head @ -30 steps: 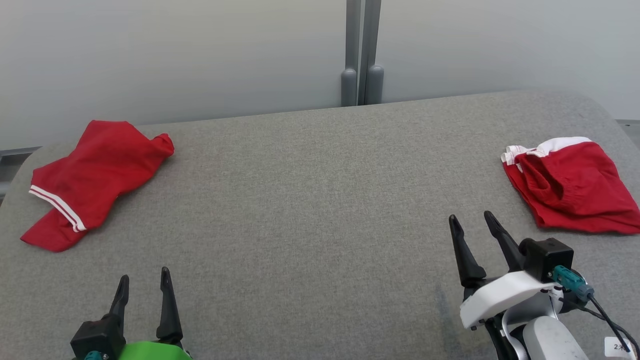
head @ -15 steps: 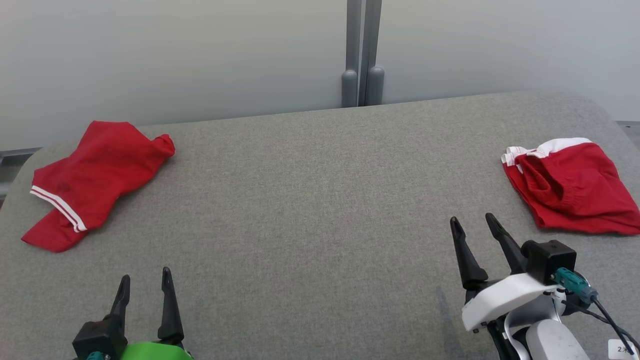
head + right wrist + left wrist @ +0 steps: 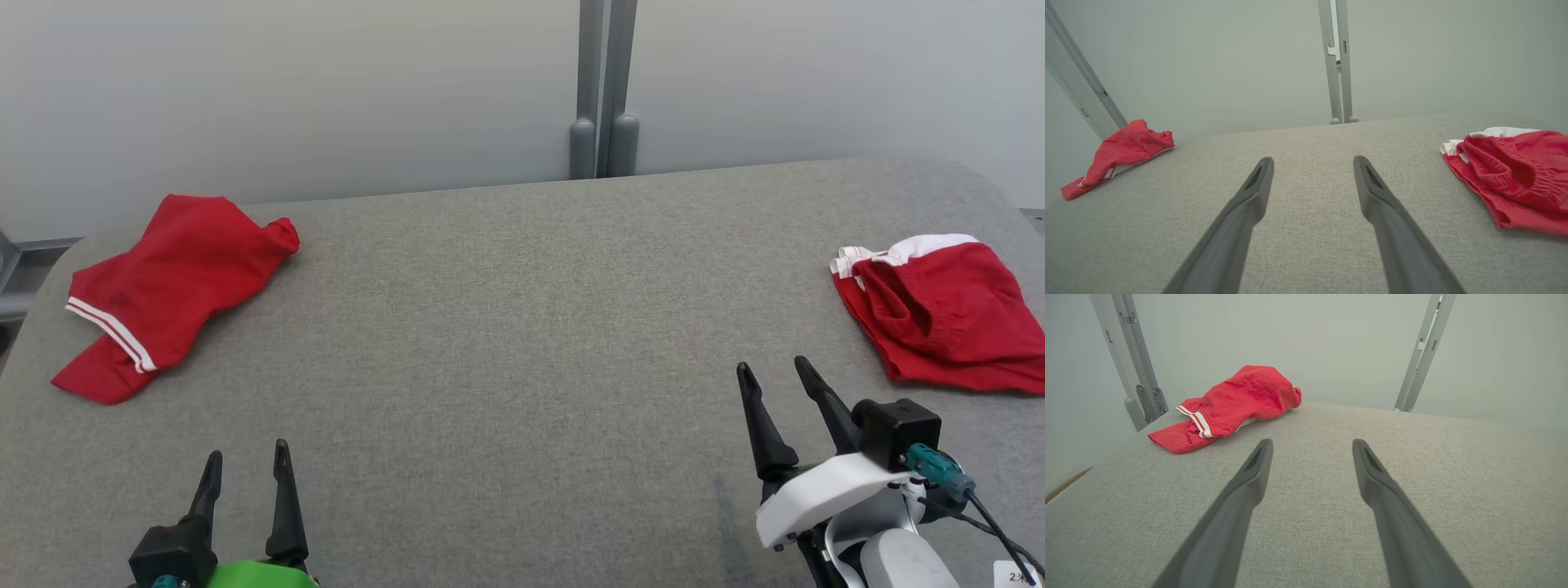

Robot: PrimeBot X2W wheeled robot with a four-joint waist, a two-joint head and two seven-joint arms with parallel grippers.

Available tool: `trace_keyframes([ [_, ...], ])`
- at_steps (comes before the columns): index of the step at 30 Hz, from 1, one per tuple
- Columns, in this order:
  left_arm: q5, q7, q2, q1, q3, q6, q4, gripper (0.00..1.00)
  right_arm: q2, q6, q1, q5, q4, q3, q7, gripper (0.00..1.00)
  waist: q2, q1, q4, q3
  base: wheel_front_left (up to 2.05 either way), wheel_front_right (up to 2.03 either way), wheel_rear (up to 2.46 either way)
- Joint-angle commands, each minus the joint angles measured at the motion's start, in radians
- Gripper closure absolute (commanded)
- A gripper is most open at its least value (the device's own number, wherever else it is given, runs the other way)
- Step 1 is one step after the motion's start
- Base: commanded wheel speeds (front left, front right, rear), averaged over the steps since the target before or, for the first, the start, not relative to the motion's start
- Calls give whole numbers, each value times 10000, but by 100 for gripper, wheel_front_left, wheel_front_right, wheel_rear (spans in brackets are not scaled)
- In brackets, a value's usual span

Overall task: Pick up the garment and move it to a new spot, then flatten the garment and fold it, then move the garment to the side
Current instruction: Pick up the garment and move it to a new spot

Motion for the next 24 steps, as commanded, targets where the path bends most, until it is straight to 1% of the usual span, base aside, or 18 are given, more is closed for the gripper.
trace_keyframes([
  [1, 56, -72, 68, -2, 16, -8, 32, 0, -6, -7, 100, -44, -14, 0, -48, 0, 0, 0, 186, -49, 0, 0, 0],
  [4, 81, -65, 128, 20, 31, 18, 48, 0, -6, -7, 163, -63, -76, 21, -50, 0, 0, 0, 621, -123, 0, 0, 0],
  [7, 96, -54, 201, 142, 81, 98, -22, 0, -5, -7, 235, -19, -129, 69, -27, 0, 0, 0, 1207, -202, 0, 0, 0],
  [14, 97, 85, 468, 396, 158, 183, -287, 0, -6, -7, 318, 109, -97, 124, -84, 0, 0, 0, 2901, -364, 0, 0, 0],
  [18, 32, 226, 637, 609, 243, 241, -494, 0, -6, -7, 293, 284, -2, 206, -170, 0, 0, 0, 3744, -406, 0, 0, 0],
  [24, -5, 343, 806, 856, 358, 394, -860, 0, -10, -7, 310, 345, 89, 179, -208, 0, 0, 0, 4657, -372, 0, 0, 0],
])
